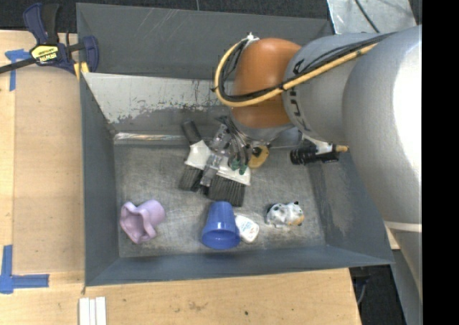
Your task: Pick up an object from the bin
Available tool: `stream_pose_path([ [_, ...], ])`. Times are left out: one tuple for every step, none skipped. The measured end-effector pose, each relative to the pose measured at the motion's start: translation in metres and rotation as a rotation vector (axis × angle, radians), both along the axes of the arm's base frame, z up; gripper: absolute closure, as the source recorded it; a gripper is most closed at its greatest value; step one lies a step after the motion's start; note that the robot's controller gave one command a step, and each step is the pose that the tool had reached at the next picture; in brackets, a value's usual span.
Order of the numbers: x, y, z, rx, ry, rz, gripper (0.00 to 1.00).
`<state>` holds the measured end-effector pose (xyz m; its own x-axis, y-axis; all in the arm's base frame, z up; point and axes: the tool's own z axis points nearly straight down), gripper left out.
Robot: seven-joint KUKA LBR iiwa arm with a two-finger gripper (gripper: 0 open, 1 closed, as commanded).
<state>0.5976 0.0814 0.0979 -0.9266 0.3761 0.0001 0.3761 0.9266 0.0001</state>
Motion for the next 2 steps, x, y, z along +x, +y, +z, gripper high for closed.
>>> stream_pose_path([
  [0.002,0.0,0.017,0.001,-0.002,0.0,1.0],
  [0.002,0.0,0.028,0.0,-0.005,0.001,1.0],
])
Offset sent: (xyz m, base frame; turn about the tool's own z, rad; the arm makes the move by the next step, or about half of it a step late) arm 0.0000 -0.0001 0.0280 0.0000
